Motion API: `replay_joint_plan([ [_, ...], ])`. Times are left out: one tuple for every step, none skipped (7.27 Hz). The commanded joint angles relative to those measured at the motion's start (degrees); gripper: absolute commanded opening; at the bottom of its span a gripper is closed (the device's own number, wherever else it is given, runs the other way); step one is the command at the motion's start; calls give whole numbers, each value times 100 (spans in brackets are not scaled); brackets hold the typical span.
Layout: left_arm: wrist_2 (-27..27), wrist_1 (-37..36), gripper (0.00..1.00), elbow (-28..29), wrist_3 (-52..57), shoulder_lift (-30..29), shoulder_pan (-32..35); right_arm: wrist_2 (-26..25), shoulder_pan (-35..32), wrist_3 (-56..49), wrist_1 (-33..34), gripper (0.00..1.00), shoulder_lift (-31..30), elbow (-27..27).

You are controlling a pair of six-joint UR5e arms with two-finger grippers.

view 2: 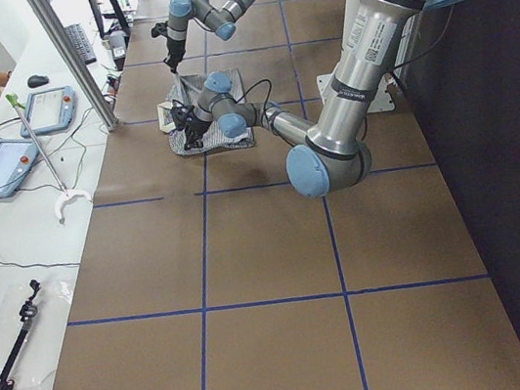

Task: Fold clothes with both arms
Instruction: 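Lift the hem with both grippers and fold it toward the collar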

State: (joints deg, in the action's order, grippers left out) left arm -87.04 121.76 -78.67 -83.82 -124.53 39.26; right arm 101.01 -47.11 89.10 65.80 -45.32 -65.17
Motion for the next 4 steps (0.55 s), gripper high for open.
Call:
replay_joint_plan([
  [2, 23, 0, 45, 102, -19, 47, -168, 228, 19, -6, 0, 5, 13],
  [2, 32, 0, 45, 137, -19, 73, -195, 281, 20, -6, 0, -3, 13],
  [2, 32, 0, 53, 138, -19, 82, -195, 282, 20, -6, 0, -21, 13],
  [2, 41, 0, 71, 164, -10, 126, -195, 282, 20, -14, 0, -47, 13],
])
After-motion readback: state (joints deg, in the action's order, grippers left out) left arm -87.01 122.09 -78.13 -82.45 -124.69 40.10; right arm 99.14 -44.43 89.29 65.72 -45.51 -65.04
